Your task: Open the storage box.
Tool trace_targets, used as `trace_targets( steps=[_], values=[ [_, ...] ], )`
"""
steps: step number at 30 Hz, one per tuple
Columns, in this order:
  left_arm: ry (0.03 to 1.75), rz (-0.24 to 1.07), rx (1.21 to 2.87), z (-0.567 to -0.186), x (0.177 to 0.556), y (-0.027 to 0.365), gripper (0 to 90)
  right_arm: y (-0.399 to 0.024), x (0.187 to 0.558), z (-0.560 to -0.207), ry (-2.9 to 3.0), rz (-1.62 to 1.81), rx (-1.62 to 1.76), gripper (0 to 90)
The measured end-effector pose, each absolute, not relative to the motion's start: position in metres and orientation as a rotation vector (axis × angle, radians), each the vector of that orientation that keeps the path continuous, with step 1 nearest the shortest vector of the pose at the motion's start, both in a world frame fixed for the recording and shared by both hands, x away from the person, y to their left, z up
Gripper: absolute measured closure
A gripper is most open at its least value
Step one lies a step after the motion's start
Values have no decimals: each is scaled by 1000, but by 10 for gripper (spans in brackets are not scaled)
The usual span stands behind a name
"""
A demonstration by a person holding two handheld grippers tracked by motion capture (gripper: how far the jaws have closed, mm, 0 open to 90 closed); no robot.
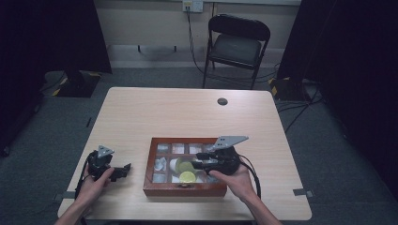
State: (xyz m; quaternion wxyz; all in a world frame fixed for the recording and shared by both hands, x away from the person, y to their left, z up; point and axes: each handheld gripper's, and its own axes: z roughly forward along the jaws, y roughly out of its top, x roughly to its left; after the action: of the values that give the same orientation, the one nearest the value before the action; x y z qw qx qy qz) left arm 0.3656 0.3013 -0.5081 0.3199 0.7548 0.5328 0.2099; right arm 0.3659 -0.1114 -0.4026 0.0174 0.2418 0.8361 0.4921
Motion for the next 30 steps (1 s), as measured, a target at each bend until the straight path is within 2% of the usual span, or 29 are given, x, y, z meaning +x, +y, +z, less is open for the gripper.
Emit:
trace_targets(
  steps=[6,14,30],
  values=[
    [1400,552,1984,-508,366,301,0,-91,366,-414,2694,1514,686,640],
    [1401,552,1985,-508,366,301,0,-82,350,-426,2800,1461,582,750],
    [1398,551,1987,-508,366,301,0,-79,343,-438,2857,1398,533,767]
  ],
)
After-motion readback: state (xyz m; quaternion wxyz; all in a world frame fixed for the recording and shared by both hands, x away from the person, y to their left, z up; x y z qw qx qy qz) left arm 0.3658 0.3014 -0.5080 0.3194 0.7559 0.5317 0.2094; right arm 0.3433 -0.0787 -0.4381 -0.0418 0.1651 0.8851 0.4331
